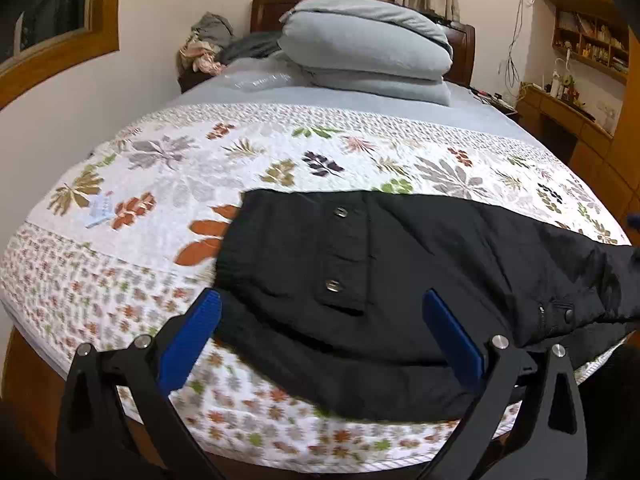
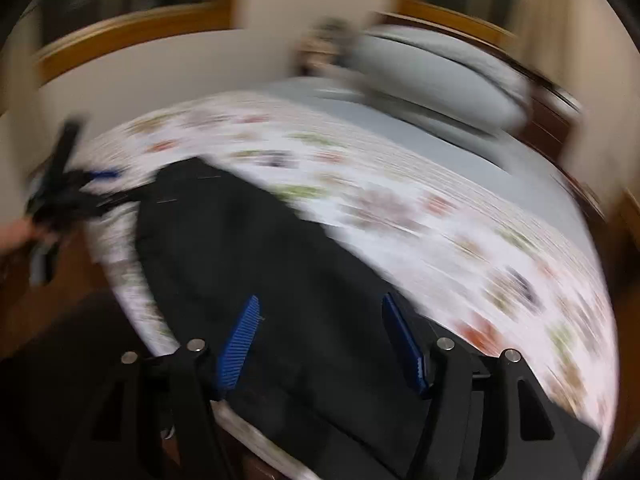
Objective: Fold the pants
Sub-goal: 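Lift and fold the pants over again with the right gripper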
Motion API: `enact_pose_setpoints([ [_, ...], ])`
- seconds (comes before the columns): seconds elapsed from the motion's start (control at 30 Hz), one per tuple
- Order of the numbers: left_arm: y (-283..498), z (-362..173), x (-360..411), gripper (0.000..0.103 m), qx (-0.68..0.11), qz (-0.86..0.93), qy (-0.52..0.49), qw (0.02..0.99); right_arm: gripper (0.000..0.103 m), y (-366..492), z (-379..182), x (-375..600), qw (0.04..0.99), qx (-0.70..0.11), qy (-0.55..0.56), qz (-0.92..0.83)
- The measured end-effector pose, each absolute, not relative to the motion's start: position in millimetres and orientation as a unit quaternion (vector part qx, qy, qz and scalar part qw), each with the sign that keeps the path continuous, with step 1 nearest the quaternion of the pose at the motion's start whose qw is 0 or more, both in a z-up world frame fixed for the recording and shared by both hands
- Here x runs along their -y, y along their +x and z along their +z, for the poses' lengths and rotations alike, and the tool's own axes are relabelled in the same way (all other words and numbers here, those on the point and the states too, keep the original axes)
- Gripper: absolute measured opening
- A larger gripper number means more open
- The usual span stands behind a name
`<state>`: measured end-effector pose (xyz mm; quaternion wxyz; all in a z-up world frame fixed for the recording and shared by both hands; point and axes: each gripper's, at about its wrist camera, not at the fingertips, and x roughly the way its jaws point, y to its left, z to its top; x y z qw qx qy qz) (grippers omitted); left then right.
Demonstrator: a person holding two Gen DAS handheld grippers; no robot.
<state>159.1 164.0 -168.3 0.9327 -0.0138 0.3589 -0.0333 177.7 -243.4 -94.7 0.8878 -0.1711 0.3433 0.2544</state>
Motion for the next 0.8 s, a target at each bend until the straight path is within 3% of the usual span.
enact_pose_setpoints([
  [0.23,155.9,-158.7,-191.5,0.101,-0.342,-0.024,-0.020,0.939,0.065,186.2,-151.7,119.5,0.833,-0.324,-0.254,0.369],
  [0.63,154.9,-161.1,-217.0,0.101,-0.336,-0.017,-0.047,0.941,0.064,207.3,-210.7,68.1,0.790,-0.360,-0.311,0.386],
  [0.8,163.7,-171.4,-211.5,0.101,-0.352,-0.026,-0.046,0.934,0.037,229.7,-222.1,68.6,0.787,-0.396,-0.281,0.381],
])
